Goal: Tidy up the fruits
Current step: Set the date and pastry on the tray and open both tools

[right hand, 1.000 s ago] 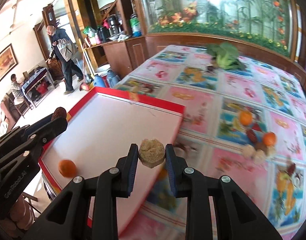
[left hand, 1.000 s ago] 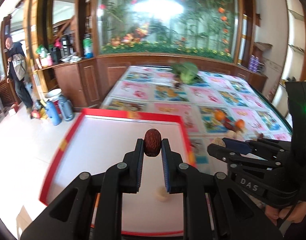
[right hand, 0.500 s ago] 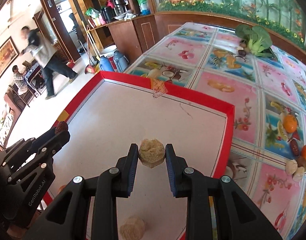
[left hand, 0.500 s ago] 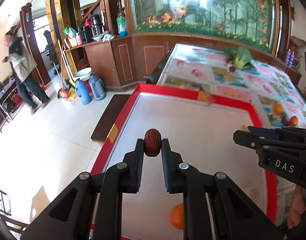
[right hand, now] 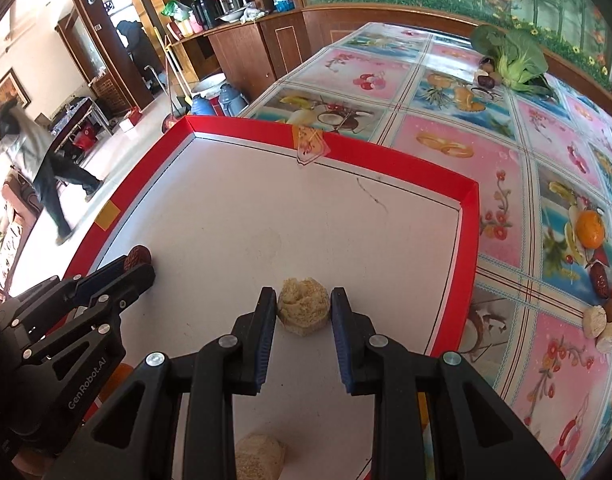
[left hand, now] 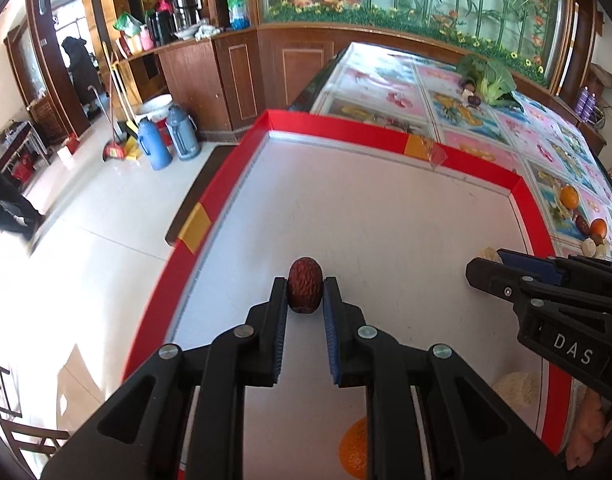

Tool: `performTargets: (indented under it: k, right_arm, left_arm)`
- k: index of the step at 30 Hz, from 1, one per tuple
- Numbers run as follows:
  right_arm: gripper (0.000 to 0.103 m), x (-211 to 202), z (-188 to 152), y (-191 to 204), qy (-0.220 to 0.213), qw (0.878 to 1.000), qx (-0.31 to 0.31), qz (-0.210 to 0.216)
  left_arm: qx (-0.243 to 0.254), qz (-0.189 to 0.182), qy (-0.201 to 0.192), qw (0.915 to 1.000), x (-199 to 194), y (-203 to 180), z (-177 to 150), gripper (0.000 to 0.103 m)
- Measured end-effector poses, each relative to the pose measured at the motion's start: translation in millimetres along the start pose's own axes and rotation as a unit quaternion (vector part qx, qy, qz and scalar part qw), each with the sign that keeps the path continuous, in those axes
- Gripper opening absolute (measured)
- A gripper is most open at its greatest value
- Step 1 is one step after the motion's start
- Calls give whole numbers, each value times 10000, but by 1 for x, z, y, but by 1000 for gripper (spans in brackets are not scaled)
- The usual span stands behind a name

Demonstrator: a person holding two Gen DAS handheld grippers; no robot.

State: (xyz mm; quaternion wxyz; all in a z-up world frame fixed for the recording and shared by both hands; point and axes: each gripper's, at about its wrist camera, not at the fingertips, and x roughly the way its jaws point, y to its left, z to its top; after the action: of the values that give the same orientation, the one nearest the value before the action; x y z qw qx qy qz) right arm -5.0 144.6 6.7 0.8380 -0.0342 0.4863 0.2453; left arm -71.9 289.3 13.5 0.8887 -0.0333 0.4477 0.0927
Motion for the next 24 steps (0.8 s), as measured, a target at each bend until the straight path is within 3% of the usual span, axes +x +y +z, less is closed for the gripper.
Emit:
performTargets:
  k: [7, 8, 10, 12, 16, 21, 24]
  right_arm:
    - [36, -11, -2, -6, -61, 9999, 24, 112]
    - [36, -18, -3, -7, -173, 9997, 8, 143]
    - [40, -32, -6, -9, -386, 9991, -47, 152]
    - [45, -48, -10, -15, -645, 9978, -68, 152]
    - [48, -83, -25, -34, -1094, 9939, -103, 135]
    - [54, -130, -56, -79, -1585, 9873, 68, -24]
    - [57, -155, -78, -115, -1763, 9832, 345, -328]
  left_arm:
    - [33, 116, 63, 9999, -1, -4, 0, 22]
    - [74, 179, 69, 9998, -2, -5, -1, 26]
    - [97, 312, -65, 9994, -10, -7, -2, 57]
    - [109, 416, -299, 9986, -21, -10, -2, 67]
    - [148, 570, -711, 9957, -48, -15, -2, 78]
    - [229, 437, -1020, 9936, -78, -31, -8, 87]
    - [459, 254, -1091, 9927, -90, -53, -14, 90]
